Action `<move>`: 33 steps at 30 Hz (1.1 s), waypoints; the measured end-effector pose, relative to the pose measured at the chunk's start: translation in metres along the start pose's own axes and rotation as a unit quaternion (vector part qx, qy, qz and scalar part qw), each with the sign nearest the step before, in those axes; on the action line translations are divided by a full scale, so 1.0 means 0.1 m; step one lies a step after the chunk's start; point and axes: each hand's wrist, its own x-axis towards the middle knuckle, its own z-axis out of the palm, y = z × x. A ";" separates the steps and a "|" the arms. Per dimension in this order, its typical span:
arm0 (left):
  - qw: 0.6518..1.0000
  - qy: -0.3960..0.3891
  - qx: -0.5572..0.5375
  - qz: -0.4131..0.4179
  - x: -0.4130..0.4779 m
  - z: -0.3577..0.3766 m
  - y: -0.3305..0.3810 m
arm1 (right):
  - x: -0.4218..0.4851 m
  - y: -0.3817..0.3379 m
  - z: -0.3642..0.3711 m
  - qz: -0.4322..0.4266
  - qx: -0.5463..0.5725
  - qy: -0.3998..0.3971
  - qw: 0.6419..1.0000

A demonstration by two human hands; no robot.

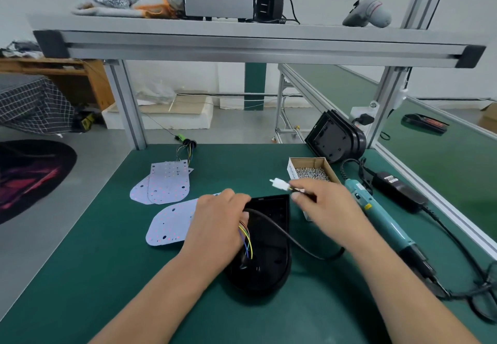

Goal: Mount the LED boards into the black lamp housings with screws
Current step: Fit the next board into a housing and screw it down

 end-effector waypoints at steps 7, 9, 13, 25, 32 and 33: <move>0.996 0.008 -0.014 -0.084 -0.01 0.08 -0.07 | -0.06 -0.16 0.22 -0.158 -0.055 -0.073 0.983; 0.991 -0.009 -0.005 -0.134 -0.01 0.08 -0.07 | -0.03 -0.13 0.18 -0.126 -0.109 -0.098 0.981; 0.977 -0.112 0.052 -0.175 0.02 0.06 -0.10 | -0.02 -0.14 0.15 -0.086 -0.136 -0.084 0.983; 0.973 -0.127 -0.036 -0.190 0.01 0.05 0.00 | -0.06 -0.32 0.11 -0.080 -0.195 -0.021 0.977; 0.970 -0.065 -0.101 -0.213 -0.02 0.00 0.08 | -0.11 -0.44 0.07 -0.123 -0.243 0.058 0.960; 0.967 -0.056 -0.115 -0.220 -0.02 -0.01 0.09 | -0.12 -0.44 0.07 -0.129 -0.244 0.067 0.959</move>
